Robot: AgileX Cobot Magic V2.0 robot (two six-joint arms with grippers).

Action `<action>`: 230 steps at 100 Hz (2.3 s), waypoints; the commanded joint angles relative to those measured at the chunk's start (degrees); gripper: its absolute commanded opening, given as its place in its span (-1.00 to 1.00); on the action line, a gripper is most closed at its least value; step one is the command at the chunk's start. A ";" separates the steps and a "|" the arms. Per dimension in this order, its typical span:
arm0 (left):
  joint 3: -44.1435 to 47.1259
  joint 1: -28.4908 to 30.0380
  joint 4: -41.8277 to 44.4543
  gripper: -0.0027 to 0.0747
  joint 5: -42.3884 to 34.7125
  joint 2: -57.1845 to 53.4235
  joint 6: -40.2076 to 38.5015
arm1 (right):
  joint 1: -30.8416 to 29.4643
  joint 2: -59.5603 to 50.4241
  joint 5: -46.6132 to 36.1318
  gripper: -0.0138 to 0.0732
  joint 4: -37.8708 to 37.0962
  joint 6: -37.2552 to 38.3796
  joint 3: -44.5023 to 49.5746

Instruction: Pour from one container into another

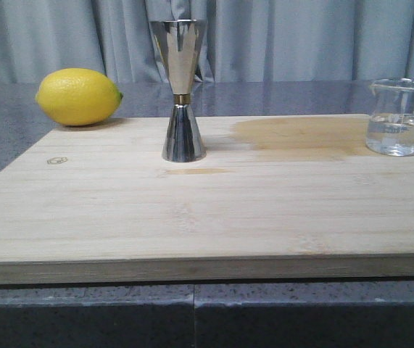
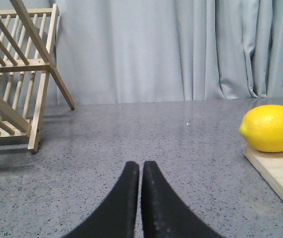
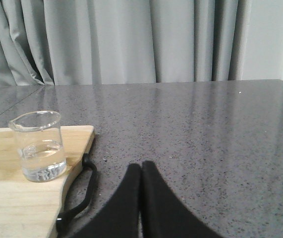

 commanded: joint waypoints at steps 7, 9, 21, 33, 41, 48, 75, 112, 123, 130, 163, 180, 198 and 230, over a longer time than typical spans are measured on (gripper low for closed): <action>1.59 -0.43 -0.43 -0.98 -4.29 -1.27 0.07 | -0.40 -1.20 -4.79 -0.85 -0.39 -0.41 0.69; 1.59 -0.43 -0.43 -0.98 -4.29 -1.27 0.07 | -0.40 -1.20 -4.79 -0.85 -0.39 -0.41 0.69; 1.59 -0.43 -0.43 -0.98 -4.29 -1.27 0.07 | -0.40 -1.20 -4.90 -0.85 -0.39 -0.41 0.69; 1.59 -0.43 -0.43 -0.98 -4.29 -1.27 0.07 | -0.40 -1.20 -4.90 -0.85 -0.39 -0.41 0.69; 1.59 -0.43 -0.43 -0.98 -4.29 -1.27 0.07 | -0.40 -1.20 -4.90 -0.85 -0.39 -0.41 0.69; 1.59 -0.43 -0.43 -0.98 -4.29 -1.27 0.07 | -0.40 -1.20 -5.03 -0.85 -0.39 -0.41 0.69; 1.59 -0.43 -0.43 -0.98 -4.80 -1.27 0.07 | -0.40 -1.20 -5.15 -0.85 -0.39 -0.41 0.69; 1.59 -0.43 -8.79 -0.98 -6.27 -1.27 -1.20 | -0.40 -1.20 -7.35 -0.85 1.17 0.00 0.58; 0.49 -0.43 -14.87 -0.98 -6.48 -1.27 -3.55 | -0.40 -1.20 -5.49 -0.85 4.82 0.66 -0.92; -1.68 -0.67 -15.36 -0.98 -1.77 -1.27 -3.68 | -0.40 -1.20 -1.47 -0.85 6.43 0.66 -3.11; -18.75 -1.24 -15.45 -0.98 11.05 6.79 -0.15 | -0.40 9.69 13.34 -0.85 1.71 0.54 -23.05; -29.77 -1.24 -15.65 -0.97 20.23 17.75 0.89 | -0.40 21.14 22.98 -0.85 -1.67 0.44 -36.12; -39.04 -1.24 -22.80 -0.74 23.48 28.25 10.98 | -0.40 32.33 27.42 -0.81 -3.30 0.44 -46.86; -43.93 -1.24 -39.16 0.69 20.51 40.57 27.39 | -0.40 43.58 22.51 0.33 -3.20 0.44 -51.51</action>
